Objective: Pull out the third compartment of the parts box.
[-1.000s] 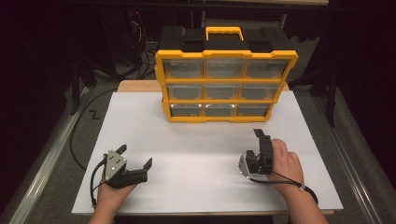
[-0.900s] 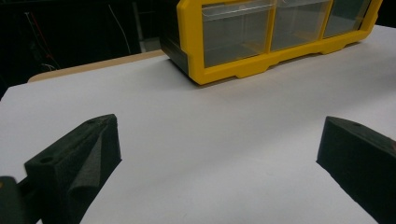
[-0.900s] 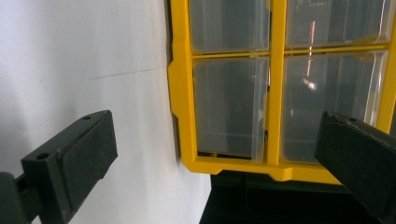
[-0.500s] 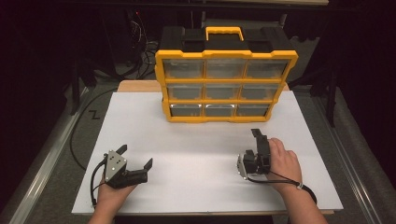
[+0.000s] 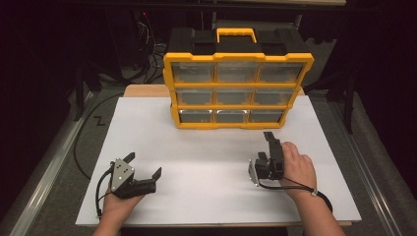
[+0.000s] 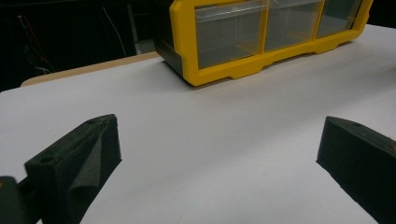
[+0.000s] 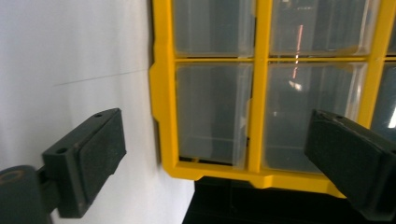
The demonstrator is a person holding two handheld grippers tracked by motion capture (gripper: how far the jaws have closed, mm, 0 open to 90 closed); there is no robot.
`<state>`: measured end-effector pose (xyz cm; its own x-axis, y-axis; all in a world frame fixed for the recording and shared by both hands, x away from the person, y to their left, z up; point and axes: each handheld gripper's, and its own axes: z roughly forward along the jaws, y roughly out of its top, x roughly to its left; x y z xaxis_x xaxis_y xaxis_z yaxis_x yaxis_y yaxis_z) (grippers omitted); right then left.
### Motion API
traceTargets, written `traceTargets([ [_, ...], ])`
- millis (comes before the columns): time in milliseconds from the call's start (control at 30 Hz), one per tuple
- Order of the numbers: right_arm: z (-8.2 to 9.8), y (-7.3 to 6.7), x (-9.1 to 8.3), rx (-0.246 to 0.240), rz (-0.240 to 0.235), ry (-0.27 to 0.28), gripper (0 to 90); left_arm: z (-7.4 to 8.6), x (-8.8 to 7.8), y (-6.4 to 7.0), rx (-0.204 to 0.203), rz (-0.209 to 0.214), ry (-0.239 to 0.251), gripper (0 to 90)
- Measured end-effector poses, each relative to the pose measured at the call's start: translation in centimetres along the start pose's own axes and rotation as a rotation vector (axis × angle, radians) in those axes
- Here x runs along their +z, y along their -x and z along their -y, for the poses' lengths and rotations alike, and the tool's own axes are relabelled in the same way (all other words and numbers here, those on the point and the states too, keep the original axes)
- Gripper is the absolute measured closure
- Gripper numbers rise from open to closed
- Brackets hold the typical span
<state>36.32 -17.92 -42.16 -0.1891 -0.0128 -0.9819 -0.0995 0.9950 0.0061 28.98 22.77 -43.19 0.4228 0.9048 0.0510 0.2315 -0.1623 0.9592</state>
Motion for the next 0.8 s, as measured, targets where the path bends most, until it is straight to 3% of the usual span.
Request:
traceTargets([
  [167,-0.2,0.6,0.3,0.001,0.023,-0.002,24.1,0.0,0.0,0.0,-0.005,0.009,-0.001,0.6],
  [500,-0.6,2.6,1.0,0.003,0.109,-0.007,34.3,0.0,0.0,0.1,-0.001,0.016,0.001,0.6],
  [800,-0.4,5.4,1.5,0.018,0.18,-0.013,41.3,-0.1,-0.2,0.1,-0.002,0.027,0.012,0.6],
])
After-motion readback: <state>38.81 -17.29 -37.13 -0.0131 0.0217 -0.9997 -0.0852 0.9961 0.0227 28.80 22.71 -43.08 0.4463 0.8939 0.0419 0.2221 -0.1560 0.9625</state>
